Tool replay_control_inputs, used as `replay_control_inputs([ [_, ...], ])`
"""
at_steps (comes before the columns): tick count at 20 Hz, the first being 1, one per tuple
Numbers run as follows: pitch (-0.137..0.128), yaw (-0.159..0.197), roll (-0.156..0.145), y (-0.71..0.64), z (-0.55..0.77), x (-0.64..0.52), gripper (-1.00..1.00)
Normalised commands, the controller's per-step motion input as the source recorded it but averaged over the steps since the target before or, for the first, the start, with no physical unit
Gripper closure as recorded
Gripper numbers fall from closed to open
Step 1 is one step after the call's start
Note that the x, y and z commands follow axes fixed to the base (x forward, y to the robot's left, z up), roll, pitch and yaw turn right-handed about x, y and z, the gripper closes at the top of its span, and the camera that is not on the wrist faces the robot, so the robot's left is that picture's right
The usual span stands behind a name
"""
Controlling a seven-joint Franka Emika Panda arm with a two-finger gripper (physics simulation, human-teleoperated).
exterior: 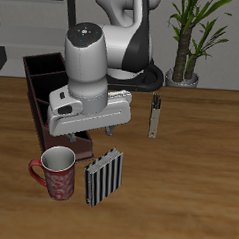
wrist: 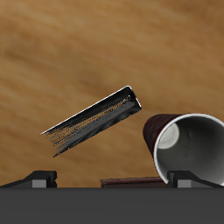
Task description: Place the red book into the right desk caddy's left compartment and place the red mug into the right desk caddy's right compartment
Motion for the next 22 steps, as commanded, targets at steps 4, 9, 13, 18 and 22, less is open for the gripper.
replay_control_inputs([
  [4,-0.021,-0.046,0.045,-0.05,0.10,-0.11,-1.00],
  [9,-0.025,0.004,0.020,-0.09,0.06,-0.05,-1.00],
  [13,0.012,0.016,-0.005,-0.03,-0.04,0.04,-1.00],
  [18,0.003,0.026,0.000,-0.10,-0.04,-0.01,-1.00],
  [22,-0.003,0.006,-0.033,-0.10,-0.02,0.04,-1.00],
])
